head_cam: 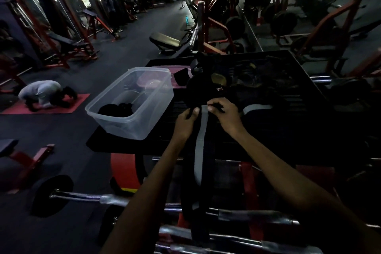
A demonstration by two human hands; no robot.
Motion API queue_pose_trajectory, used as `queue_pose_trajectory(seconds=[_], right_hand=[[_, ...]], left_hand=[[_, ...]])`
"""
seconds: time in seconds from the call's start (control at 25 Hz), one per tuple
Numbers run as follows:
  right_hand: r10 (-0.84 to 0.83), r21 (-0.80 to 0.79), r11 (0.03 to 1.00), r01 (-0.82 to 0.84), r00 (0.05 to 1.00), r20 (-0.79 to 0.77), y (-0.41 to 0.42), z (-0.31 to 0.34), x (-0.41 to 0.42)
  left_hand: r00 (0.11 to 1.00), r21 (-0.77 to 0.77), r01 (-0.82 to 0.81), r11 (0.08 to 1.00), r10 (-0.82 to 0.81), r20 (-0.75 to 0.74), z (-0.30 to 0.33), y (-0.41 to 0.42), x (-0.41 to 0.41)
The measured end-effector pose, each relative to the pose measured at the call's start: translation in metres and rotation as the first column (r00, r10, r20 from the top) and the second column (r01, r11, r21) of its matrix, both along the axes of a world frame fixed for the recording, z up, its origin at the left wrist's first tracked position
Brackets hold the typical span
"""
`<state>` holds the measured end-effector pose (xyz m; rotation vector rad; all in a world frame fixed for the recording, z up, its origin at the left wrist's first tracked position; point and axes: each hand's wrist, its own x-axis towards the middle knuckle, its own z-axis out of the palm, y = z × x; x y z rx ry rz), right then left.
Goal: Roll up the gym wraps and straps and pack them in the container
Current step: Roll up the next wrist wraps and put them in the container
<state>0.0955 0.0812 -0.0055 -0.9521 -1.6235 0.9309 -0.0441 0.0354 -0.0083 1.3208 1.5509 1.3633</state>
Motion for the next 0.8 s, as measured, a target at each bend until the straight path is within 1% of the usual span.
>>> queue_pose_trajectory(seconds=[0.08,0.2,0.24,0.32,0.4,0.48,0.52,0.56,0.64,0.68,0.76,0.8], right_hand=[[0.016,-0.01,1.0,-0.016,1.0,-0.011,-0.0023,-0.0002,-0.0005],[0.053,-0.168,0.984,-0.053,0.999,-0.009,0.0005,-0.0022,0.0008],[0.06,-0.185,0.981,-0.058,0.998,0.004,0.0022,-0.0033,0.0013],[0.044,-0.143,0.989,-0.044,0.999,-0.003,0.0036,-0.0039,0.0022],[0.014,-0.041,0.999,-0.015,1.0,-0.02,0.0021,-0.0026,0.0029],[0.019,0.065,0.998,-0.019,1.0,-0.001,-0.0009,-0.0017,0.0023],[0.025,0.086,0.996,-0.025,1.0,0.004,-0.0022,-0.0013,0.0018],[0.026,0.068,0.997,-0.026,1.0,0.0,-0.0027,-0.0006,0.0018],[0.014,-0.041,0.999,-0.015,0.999,-0.029,-0.0022,0.0004,0.0035],[0.006,-0.068,0.998,-0.008,1.0,-0.024,-0.0013,0.0002,0.0044],[-0.012,-0.011,1.0,0.012,1.0,0.02,-0.0014,-0.0002,0.005],[-0.019,0.037,0.999,0.018,1.0,0.023,-0.0024,0.0,0.0052]], left_hand=[[1.0,0.005,-0.02,1.0,0.021,-0.022,-0.0014,0.0006,-0.0018],[0.989,0.055,-0.033,0.998,0.04,-0.143,0.0024,-0.002,-0.0014],[0.987,0.068,-0.031,0.997,0.041,-0.158,0.004,-0.0024,-0.0004],[0.992,0.054,-0.024,0.998,0.031,-0.122,0.0046,-0.0019,0.0015],[0.999,-0.011,-0.017,1.0,0.017,-0.028,0.0031,0.0006,0.0017],[1.0,-0.038,-0.01,0.999,0.009,-0.028,0.0011,0.0023,-0.0004],[0.999,-0.012,-0.005,1.0,0.004,-0.035,0.0009,0.0016,-0.0009],[0.999,0.021,-0.001,1.0,0.002,-0.036,0.0014,0.0004,-0.0013],[1.0,0.068,0.012,0.998,-0.01,-0.026,0.0013,0.0,-0.0016],[1.0,0.087,0.02,0.996,-0.018,-0.021,0.0017,-0.0003,-0.0008],[1.0,0.075,0.025,0.997,-0.025,0.007,0.0005,0.0004,-0.0002],[0.999,0.031,0.025,0.999,-0.026,0.036,0.0007,0.0008,0.0006]])
